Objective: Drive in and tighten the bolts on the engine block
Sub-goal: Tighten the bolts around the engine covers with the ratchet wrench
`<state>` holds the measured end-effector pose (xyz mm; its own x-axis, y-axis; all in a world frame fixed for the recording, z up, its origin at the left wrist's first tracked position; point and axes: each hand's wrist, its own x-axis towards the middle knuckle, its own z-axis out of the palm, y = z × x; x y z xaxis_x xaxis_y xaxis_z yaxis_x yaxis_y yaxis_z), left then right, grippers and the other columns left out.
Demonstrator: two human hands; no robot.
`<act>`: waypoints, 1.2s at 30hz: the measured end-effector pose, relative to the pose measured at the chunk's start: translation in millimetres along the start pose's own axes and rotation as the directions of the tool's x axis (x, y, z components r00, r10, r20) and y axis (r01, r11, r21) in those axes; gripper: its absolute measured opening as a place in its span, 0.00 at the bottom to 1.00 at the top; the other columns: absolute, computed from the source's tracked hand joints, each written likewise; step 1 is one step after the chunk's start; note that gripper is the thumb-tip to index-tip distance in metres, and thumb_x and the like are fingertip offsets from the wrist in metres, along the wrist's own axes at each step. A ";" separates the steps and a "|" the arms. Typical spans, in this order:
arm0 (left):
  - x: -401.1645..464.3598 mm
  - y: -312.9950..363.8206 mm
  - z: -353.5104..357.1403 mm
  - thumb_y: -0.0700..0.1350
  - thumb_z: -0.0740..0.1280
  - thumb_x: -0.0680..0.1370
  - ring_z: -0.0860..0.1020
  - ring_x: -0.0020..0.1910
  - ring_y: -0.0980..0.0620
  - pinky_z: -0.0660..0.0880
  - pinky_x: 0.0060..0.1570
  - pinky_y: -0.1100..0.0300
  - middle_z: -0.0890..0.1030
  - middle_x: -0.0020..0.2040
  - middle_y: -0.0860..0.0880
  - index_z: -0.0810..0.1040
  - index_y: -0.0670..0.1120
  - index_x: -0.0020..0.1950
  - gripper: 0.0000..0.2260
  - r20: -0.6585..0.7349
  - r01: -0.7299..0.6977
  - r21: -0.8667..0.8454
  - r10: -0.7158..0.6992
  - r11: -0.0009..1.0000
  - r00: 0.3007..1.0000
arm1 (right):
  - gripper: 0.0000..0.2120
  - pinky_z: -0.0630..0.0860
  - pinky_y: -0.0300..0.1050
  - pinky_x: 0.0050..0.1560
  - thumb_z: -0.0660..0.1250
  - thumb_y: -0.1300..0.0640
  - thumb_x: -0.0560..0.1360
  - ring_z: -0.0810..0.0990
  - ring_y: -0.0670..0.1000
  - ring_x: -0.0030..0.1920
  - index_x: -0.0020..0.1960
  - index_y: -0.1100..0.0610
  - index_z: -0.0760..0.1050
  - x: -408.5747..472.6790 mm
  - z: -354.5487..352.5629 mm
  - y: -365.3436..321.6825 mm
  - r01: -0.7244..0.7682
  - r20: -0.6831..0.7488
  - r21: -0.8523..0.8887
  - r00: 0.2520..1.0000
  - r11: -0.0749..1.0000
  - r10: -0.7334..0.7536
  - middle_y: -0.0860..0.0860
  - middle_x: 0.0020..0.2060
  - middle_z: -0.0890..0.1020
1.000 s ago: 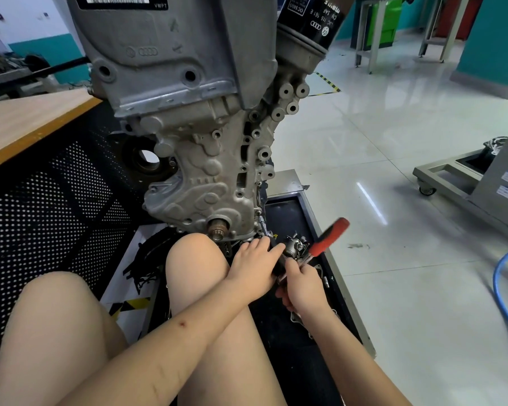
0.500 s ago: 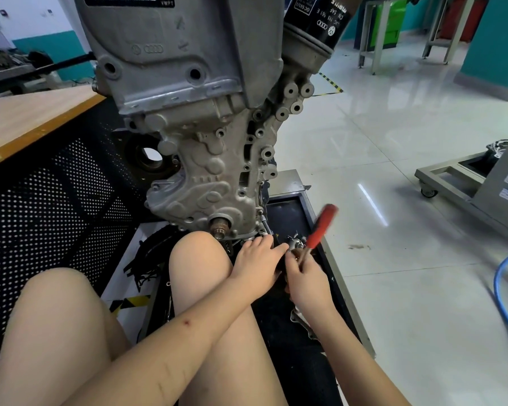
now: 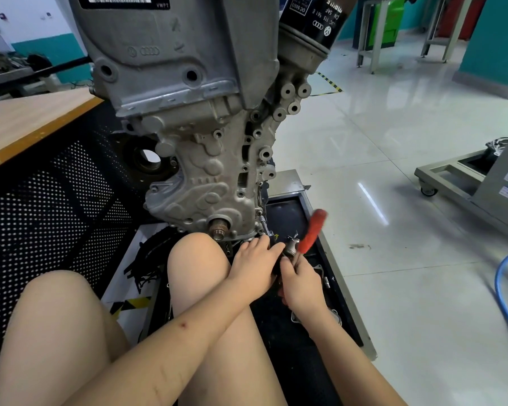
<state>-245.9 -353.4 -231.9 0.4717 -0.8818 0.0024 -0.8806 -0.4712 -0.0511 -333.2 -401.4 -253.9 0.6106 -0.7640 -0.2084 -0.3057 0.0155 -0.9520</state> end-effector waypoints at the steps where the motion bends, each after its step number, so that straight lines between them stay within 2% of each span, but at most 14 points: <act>1: -0.1 0.3 -0.4 0.43 0.61 0.76 0.66 0.62 0.47 0.60 0.60 0.58 0.67 0.61 0.46 0.60 0.51 0.72 0.24 0.007 0.003 -0.006 -0.003 1.000 1.000 | 0.11 0.71 0.42 0.26 0.55 0.56 0.78 0.72 0.49 0.25 0.38 0.58 0.67 0.0 0.8 -0.5 -0.073 -0.006 0.103 0.997 0.992 0.074 0.54 0.28 0.75; 3: 0.2 0.9 -1.6 0.43 0.62 0.75 0.65 0.64 0.47 0.59 0.61 0.58 0.66 0.62 0.46 0.60 0.51 0.73 0.26 0.021 0.012 -0.019 -0.011 1.000 1.000 | 0.13 0.61 0.34 0.18 0.52 0.58 0.78 0.66 0.46 0.17 0.36 0.60 0.67 -0.8 1.5 -4.6 -0.258 0.049 0.362 0.965 0.896 0.258 0.55 0.24 0.72; 5: 0.6 1.7 -2.9 0.43 0.63 0.74 0.65 0.64 0.46 0.59 0.62 0.57 0.66 0.63 0.46 0.60 0.51 0.73 0.28 0.032 0.018 -0.033 -0.017 0.999 0.999 | 0.16 0.58 0.31 0.17 0.51 0.58 0.78 0.63 0.45 0.15 0.35 0.61 0.68 -1.0 0.0 -9.2 -0.399 0.156 0.537 0.913 0.743 0.377 0.56 0.22 0.71; 8: 0.5 1.0 -4.2 0.43 0.64 0.74 0.65 0.64 0.47 0.59 0.62 0.57 0.66 0.62 0.46 0.61 0.52 0.72 0.28 0.036 0.020 -0.052 -0.018 0.998 0.999 | 0.18 0.58 0.30 0.17 0.51 0.55 0.79 0.63 0.45 0.14 0.35 0.61 0.70 -1.0 -2.5 -13.0 -0.473 0.244 0.569 0.878 0.673 0.411 0.54 0.21 0.71; 11: 0.5 1.5 -4.3 0.42 0.64 0.74 0.65 0.64 0.46 0.60 0.62 0.57 0.66 0.62 0.46 0.61 0.52 0.72 0.28 0.035 0.032 -0.070 -0.029 0.997 0.999 | 0.18 0.59 0.32 0.17 0.53 0.53 0.79 0.64 0.45 0.15 0.35 0.61 0.70 -0.4 -3.7 -13.1 -0.468 0.239 0.521 0.883 0.713 0.404 0.53 0.21 0.71; 14: -0.1 2.9 -3.7 0.43 0.63 0.74 0.66 0.63 0.46 0.60 0.61 0.57 0.67 0.62 0.46 0.61 0.52 0.73 0.27 0.030 0.038 -0.069 -0.036 0.997 0.999 | 0.15 0.60 0.34 0.18 0.55 0.52 0.79 0.66 0.46 0.17 0.38 0.59 0.67 0.6 -4.8 -11.0 -0.378 0.160 0.406 0.926 0.832 0.343 0.54 0.23 0.72; 16: -0.4 3.4 -2.8 0.44 0.62 0.75 0.66 0.63 0.46 0.60 0.62 0.57 0.66 0.62 0.45 0.59 0.52 0.73 0.27 0.035 0.032 -0.050 -0.030 0.998 0.999 | 0.13 0.64 0.37 0.21 0.56 0.52 0.79 0.68 0.47 0.19 0.39 0.58 0.67 0.8 -4.8 -7.1 -0.237 0.080 0.277 0.971 0.931 0.223 0.54 0.26 0.73; 18: 0.1 3.7 -2.5 0.44 0.61 0.77 0.65 0.63 0.46 0.60 0.62 0.57 0.66 0.63 0.45 0.59 0.53 0.73 0.26 0.037 0.023 -0.030 -0.021 0.999 0.999 | 0.10 0.70 0.42 0.32 0.57 0.51 0.79 0.73 0.50 0.28 0.42 0.55 0.68 0.1 -5.0 -3.7 -0.062 0.011 0.074 0.998 0.995 0.061 0.52 0.31 0.75; 20: 0.8 4.1 -3.3 0.44 0.59 0.78 0.65 0.64 0.46 0.60 0.61 0.57 0.66 0.64 0.45 0.62 0.52 0.72 0.22 0.040 0.020 -0.032 -0.018 0.999 0.999 | 0.08 0.69 0.46 0.40 0.56 0.51 0.79 0.77 0.56 0.39 0.50 0.54 0.69 -1.4 -4.7 -1.6 0.087 0.004 -0.225 0.996 0.970 -0.089 0.54 0.38 0.79; 22: 1.6 4.3 -5.3 0.44 0.57 0.79 0.65 0.65 0.45 0.60 0.61 0.57 0.66 0.65 0.45 0.65 0.51 0.70 0.19 0.055 0.028 -0.059 -0.025 0.998 0.998 | 0.12 0.68 0.47 0.40 0.54 0.50 0.79 0.79 0.60 0.47 0.59 0.55 0.67 -3.4 -2.6 -0.1 0.172 0.043 -0.512 0.984 0.842 -0.175 0.58 0.45 0.80; 24: 1.4 3.8 -5.7 0.45 0.56 0.80 0.65 0.65 0.45 0.61 0.60 0.56 0.67 0.65 0.45 0.65 0.50 0.69 0.17 0.063 0.027 -0.063 -0.023 0.998 0.998 | 0.14 0.69 0.48 0.41 0.53 0.50 0.79 0.78 0.61 0.49 0.60 0.57 0.66 -4.8 -0.4 0.1 0.189 0.061 -0.587 0.980 0.787 -0.190 0.59 0.48 0.80; 28: -0.4 3.7 -2.0 0.45 0.58 0.78 0.67 0.62 0.46 0.61 0.59 0.56 0.68 0.61 0.45 0.63 0.50 0.70 0.20 0.043 0.015 0.008 -0.016 1.000 0.999 | 0.11 0.72 0.50 0.47 0.55 0.51 0.79 0.76 0.57 0.43 0.50 0.58 0.68 -1.3 -3.6 -0.7 0.093 0.030 -0.308 0.996 0.947 -0.088 0.59 0.45 0.80; 32: 0.3 2.7 0.2 0.45 0.59 0.78 0.67 0.61 0.46 0.61 0.59 0.57 0.68 0.60 0.45 0.61 0.51 0.71 0.21 0.025 0.012 0.029 -0.013 1.000 1.000 | 0.10 0.70 0.46 0.43 0.56 0.51 0.79 0.74 0.54 0.40 0.40 0.54 0.66 0.8 -1.9 0.6 0.046 0.043 -0.173 0.998 0.984 -0.039 0.54 0.40 0.78; 36: 0.7 1.1 1.1 0.44 0.59 0.78 0.67 0.61 0.46 0.61 0.59 0.57 0.68 0.60 0.46 0.61 0.51 0.71 0.22 0.021 0.017 0.024 -0.017 1.000 1.000 | 0.12 0.75 0.51 0.43 0.57 0.53 0.77 0.74 0.54 0.34 0.35 0.52 0.65 -1.2 -1.8 -1.9 -0.003 0.054 -0.087 0.999 0.996 0.008 0.51 0.31 0.76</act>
<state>-246.5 -354.6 -233.1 0.4878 -0.8728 -0.0176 -0.8711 -0.4854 -0.0751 -334.7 -401.7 -251.4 0.6465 -0.7280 -0.2279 -0.3702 -0.0383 -0.9281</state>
